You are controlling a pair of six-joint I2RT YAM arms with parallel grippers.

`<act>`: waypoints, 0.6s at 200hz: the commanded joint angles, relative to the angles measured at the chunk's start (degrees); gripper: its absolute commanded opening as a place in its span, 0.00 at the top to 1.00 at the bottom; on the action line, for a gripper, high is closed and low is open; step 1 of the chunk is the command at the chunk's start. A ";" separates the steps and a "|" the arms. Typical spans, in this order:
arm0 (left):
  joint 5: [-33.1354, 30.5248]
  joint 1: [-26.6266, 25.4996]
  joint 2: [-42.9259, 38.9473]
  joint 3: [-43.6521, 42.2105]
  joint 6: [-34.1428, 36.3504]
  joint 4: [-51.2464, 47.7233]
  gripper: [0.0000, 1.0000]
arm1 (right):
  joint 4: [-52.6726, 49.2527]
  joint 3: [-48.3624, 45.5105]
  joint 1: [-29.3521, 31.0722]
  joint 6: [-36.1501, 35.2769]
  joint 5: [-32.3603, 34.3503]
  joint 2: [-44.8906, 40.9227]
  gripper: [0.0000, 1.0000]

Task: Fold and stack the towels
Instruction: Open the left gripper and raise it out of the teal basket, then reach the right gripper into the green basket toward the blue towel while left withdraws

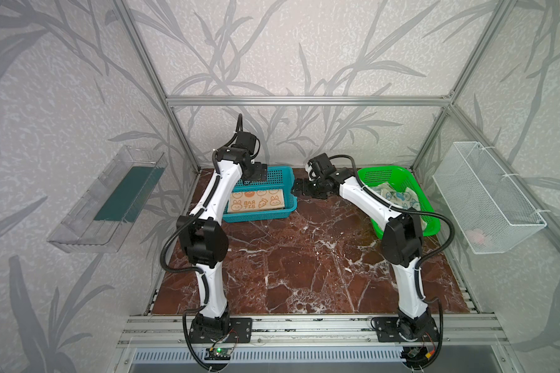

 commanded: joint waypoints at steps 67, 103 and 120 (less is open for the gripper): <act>3.78 -14.04 28.25 28.33 -7.30 -4.76 0.11 | 7.08 -31.45 -18.43 -2.36 -2.53 -30.85 0.01; 2.79 -13.99 32.26 28.84 -7.51 -4.80 0.26 | 7.76 -35.66 -20.26 -3.69 -3.87 -33.32 0.01; 1.25 -13.92 31.98 26.60 -6.63 -4.90 0.40 | 8.80 -36.89 -20.31 -3.36 -4.69 -33.06 0.01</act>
